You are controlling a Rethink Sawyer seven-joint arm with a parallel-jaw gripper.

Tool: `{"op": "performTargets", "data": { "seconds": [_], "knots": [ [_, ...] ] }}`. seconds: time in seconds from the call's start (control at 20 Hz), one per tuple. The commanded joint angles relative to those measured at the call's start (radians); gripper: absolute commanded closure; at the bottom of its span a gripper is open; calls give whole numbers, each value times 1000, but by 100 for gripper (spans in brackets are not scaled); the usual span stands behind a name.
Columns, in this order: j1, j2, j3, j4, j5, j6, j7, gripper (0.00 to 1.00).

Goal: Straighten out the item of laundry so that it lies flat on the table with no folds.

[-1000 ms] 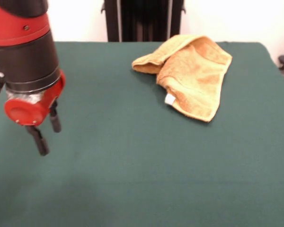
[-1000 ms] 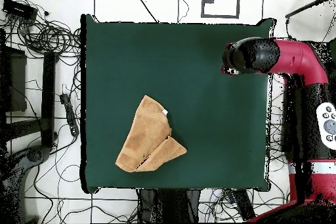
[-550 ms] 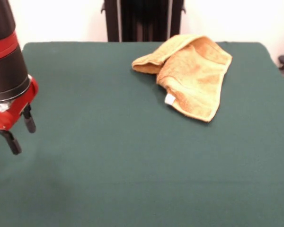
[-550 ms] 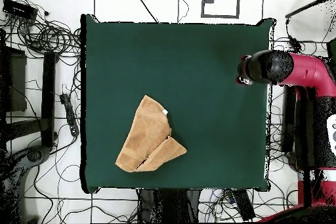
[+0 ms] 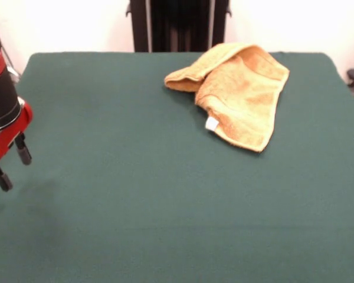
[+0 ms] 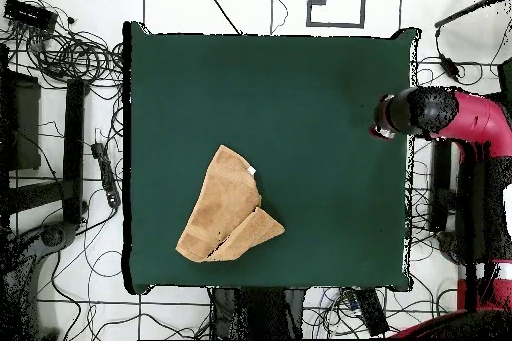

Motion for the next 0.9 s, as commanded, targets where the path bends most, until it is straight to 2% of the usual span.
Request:
{"op": "performTargets", "data": {
  "seconds": [0.05,0.7,0.9],
  "knots": [
    [91,-9,-52,-44,33,140,-72,0],
    [163,3,-57,-132,60,202,-37,0],
    [203,43,-41,-260,47,262,-75,0]
  ]
}}
